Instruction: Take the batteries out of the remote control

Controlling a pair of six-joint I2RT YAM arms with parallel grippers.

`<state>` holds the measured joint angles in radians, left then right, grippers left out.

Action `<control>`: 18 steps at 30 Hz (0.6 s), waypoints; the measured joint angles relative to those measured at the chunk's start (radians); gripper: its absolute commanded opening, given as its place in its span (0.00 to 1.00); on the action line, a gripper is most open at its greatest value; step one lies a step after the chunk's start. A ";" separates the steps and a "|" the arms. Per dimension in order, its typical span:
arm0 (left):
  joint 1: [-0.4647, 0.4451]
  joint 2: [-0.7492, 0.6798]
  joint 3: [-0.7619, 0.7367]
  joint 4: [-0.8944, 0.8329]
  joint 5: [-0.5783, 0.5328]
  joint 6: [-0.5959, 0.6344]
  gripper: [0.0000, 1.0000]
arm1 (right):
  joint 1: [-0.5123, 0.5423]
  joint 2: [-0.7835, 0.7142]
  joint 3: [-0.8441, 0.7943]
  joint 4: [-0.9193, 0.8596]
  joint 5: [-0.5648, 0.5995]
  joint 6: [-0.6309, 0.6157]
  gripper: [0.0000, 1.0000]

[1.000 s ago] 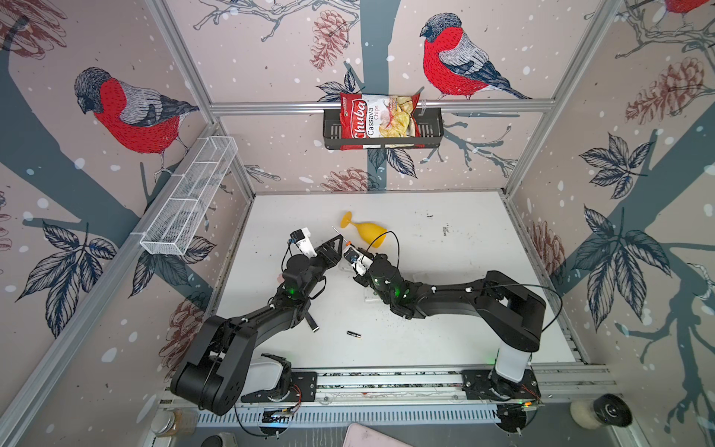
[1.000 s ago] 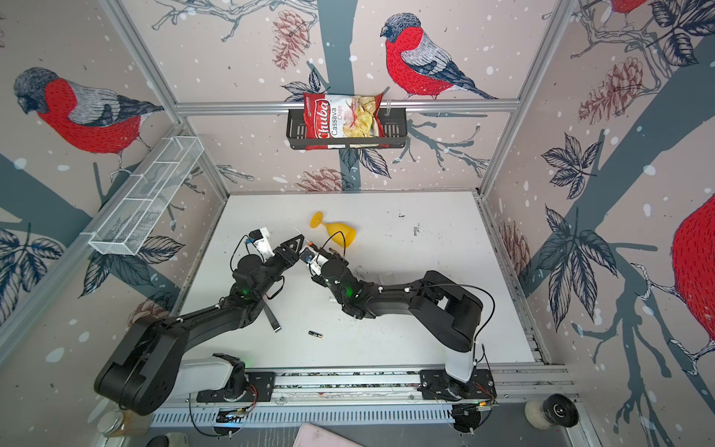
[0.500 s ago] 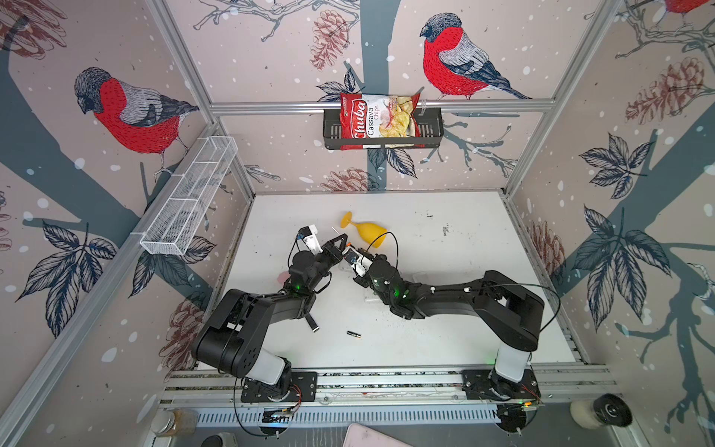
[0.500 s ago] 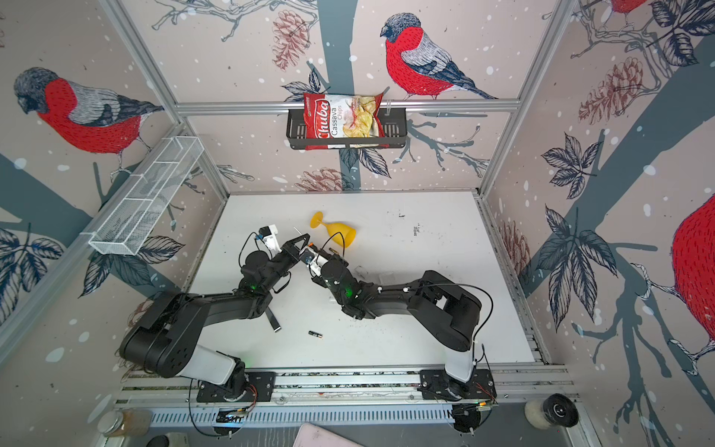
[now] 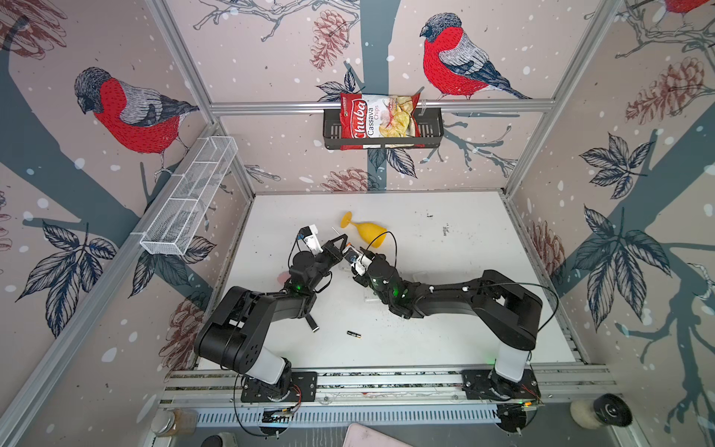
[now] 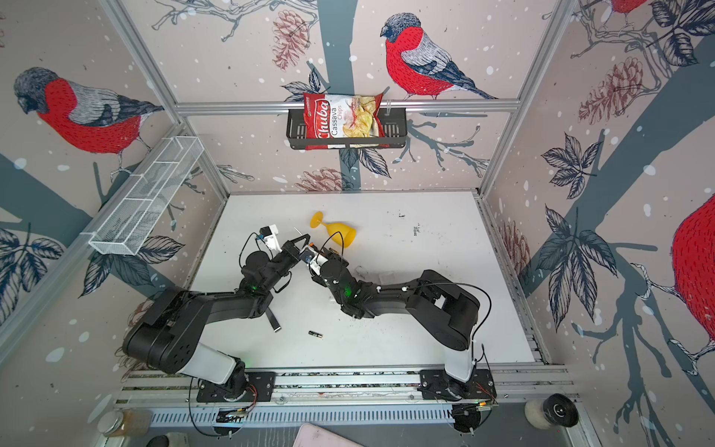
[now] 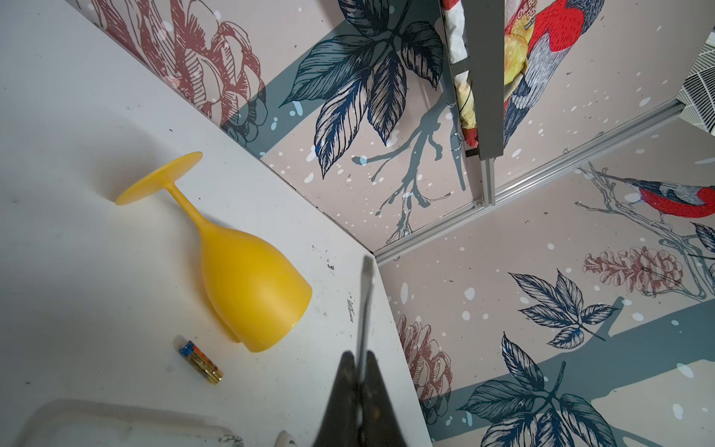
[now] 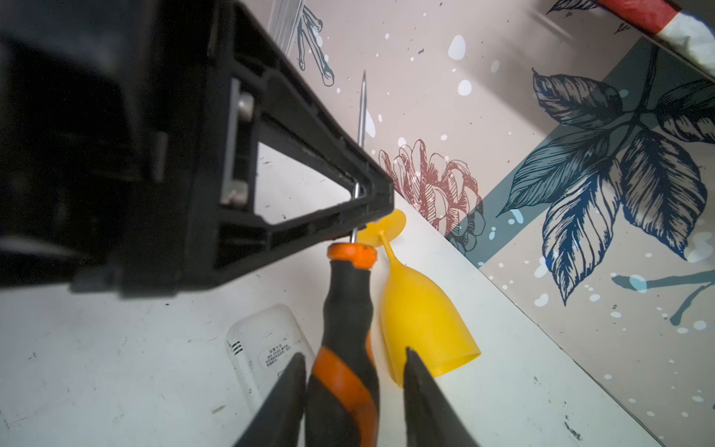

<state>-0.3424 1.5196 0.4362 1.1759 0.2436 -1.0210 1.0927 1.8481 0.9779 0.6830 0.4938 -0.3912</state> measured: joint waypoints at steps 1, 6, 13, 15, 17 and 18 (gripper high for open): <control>0.000 -0.004 -0.001 -0.001 0.001 0.000 0.00 | -0.001 -0.005 0.002 -0.010 -0.001 0.004 0.61; 0.016 -0.035 -0.001 0.000 0.018 0.000 0.00 | -0.028 -0.058 0.010 -0.071 -0.075 0.068 0.70; 0.047 -0.090 0.000 0.000 0.040 0.002 0.00 | -0.240 -0.214 -0.053 -0.086 -0.432 0.333 0.83; 0.048 -0.098 0.002 0.001 0.042 0.007 0.00 | -0.326 -0.231 -0.089 -0.045 -0.558 0.452 0.83; 0.049 -0.099 0.002 0.009 0.041 0.008 0.00 | -0.389 -0.225 -0.121 0.014 -0.678 0.576 0.80; 0.049 -0.099 0.002 0.016 0.041 0.007 0.00 | -0.414 -0.210 -0.130 0.051 -0.740 0.646 0.79</control>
<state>-0.2932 1.4208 0.4377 1.1923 0.2848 -1.0138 0.6785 1.6382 0.8482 0.7338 -0.2459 0.2546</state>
